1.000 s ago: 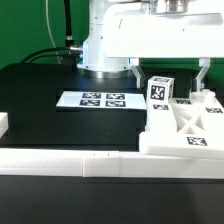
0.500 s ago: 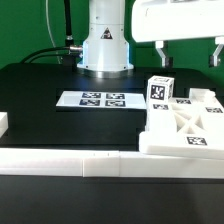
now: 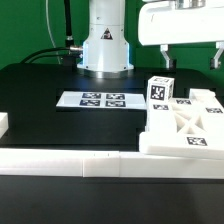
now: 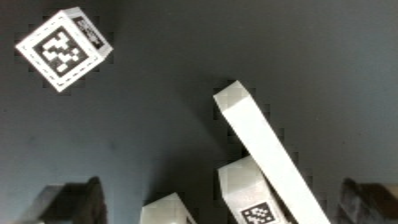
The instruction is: Assemble chair
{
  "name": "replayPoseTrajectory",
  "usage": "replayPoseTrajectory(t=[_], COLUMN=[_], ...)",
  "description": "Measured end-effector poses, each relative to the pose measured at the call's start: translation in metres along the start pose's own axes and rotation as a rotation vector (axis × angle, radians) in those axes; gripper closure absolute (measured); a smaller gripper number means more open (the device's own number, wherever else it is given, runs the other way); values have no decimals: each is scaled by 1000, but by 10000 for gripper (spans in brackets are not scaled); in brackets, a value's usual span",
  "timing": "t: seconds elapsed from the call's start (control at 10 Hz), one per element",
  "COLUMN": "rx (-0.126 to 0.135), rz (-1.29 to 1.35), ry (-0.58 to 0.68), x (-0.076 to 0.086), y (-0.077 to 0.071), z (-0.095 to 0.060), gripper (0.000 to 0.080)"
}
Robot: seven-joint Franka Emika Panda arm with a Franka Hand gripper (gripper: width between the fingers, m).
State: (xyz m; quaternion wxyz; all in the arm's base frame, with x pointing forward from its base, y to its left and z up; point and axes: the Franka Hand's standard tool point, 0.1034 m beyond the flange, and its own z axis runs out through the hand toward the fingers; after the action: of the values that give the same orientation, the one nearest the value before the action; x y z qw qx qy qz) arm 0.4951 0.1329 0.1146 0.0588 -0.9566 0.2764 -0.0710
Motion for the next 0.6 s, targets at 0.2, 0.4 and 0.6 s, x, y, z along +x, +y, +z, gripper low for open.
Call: replayPoseTrajectory(t=[0.2, 0.4, 0.6], rx=[9, -4, -1], rz=[-237, -259, -267], ry=[73, 104, 99], x=[-27, -33, -33], y=[30, 60, 54], z=[15, 21, 20], gripper=[151, 151, 151])
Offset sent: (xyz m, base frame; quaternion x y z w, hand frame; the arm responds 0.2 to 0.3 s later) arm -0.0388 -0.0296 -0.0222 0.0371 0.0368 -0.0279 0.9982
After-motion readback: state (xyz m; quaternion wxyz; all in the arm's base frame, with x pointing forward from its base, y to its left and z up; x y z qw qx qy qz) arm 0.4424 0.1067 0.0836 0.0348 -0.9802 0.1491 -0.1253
